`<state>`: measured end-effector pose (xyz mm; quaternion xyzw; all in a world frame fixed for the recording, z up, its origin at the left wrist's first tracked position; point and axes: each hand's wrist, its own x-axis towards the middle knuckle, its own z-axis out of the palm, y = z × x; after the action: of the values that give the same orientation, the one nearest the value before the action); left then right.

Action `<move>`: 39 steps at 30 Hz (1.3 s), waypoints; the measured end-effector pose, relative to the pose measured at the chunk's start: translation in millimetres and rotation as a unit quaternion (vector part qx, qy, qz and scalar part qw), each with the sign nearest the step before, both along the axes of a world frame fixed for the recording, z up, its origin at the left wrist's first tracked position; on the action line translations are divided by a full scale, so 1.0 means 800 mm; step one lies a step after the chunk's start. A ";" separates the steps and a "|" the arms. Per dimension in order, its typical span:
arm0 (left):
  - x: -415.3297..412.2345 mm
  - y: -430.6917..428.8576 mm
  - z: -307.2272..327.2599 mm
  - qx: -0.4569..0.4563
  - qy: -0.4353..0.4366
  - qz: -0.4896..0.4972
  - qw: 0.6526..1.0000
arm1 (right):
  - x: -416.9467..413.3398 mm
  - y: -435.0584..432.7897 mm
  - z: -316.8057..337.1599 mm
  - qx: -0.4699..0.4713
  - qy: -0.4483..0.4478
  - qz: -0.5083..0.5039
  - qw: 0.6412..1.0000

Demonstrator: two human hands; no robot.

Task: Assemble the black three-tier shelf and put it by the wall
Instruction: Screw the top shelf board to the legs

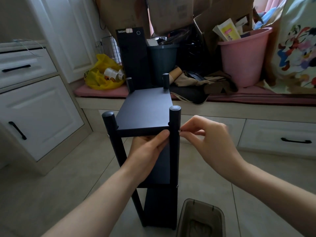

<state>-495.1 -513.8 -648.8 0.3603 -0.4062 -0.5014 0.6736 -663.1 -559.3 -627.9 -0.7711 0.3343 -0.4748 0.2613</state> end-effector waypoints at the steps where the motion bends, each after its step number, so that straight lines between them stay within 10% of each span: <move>1: 0.000 0.000 -0.001 0.002 0.000 0.003 1.000 | 0.000 0.001 0.000 -0.018 0.008 -0.007 1.000; 26: 0.027 0.038 0.017 0.128 -0.120 0.018 0.984 | 0.017 -0.025 0.005 0.344 -0.071 0.271 0.896; 28: 0.030 0.050 0.020 0.130 -0.269 0.087 0.950 | 0.021 -0.025 0.005 0.345 -0.067 0.268 0.897; 33: 0.023 0.069 0.033 -0.083 -0.584 0.352 0.727 | 0.034 -0.024 0.004 0.358 -0.063 0.278 0.889; 39: 0.029 0.056 0.040 -0.059 -0.669 0.282 0.686 | 0.037 -0.029 0.002 0.389 -0.066 0.302 0.868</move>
<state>-472.0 -469.2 -616.7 0.6573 -0.6568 0.1108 0.3527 -633.6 -582.8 -626.4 -0.6372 0.2248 -0.2547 0.6918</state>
